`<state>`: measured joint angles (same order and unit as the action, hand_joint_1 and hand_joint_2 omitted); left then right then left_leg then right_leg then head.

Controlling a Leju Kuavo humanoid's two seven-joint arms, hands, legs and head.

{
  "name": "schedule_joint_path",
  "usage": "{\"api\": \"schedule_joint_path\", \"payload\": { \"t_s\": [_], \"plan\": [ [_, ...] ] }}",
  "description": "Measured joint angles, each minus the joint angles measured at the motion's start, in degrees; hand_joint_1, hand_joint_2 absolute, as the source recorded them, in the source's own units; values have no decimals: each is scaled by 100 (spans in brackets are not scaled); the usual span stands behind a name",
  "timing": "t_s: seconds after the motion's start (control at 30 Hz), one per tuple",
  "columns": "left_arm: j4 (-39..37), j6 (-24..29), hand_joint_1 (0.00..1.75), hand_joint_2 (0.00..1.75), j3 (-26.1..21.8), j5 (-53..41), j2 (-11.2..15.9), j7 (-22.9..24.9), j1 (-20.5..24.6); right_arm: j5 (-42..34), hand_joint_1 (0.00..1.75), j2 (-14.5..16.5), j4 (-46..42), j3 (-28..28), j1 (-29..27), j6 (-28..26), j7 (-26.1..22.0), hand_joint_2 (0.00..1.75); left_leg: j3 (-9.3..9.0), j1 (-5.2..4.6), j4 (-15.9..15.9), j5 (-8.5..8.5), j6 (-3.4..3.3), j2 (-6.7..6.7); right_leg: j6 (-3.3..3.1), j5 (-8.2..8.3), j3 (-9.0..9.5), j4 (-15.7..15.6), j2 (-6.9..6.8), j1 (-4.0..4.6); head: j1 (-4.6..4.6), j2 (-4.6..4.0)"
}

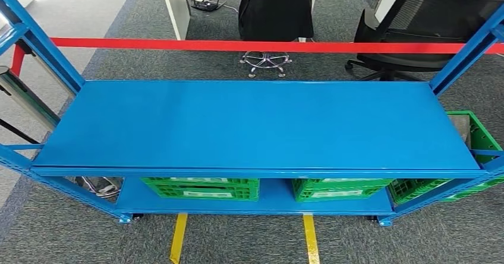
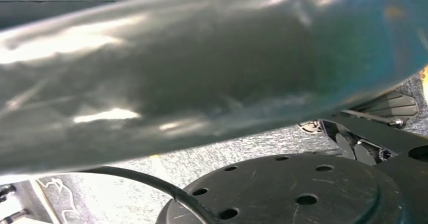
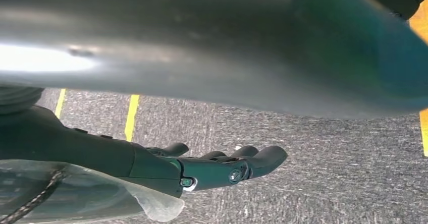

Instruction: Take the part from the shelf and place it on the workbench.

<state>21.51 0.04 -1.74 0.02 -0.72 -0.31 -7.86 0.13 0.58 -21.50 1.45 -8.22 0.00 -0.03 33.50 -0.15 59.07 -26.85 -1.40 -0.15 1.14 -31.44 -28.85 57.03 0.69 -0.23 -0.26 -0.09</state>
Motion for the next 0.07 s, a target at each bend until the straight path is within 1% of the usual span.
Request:
{"api": "schedule_joint_path", "payload": {
  "t_s": [0.07],
  "plan": [
    [2,0,0,0,10,0,1,0,-2,0,0,-2,-6,-8,-1,0,1,0,0,0,0,0,0,0,0,0,0,0,0,0,0,0]
  ]
}}
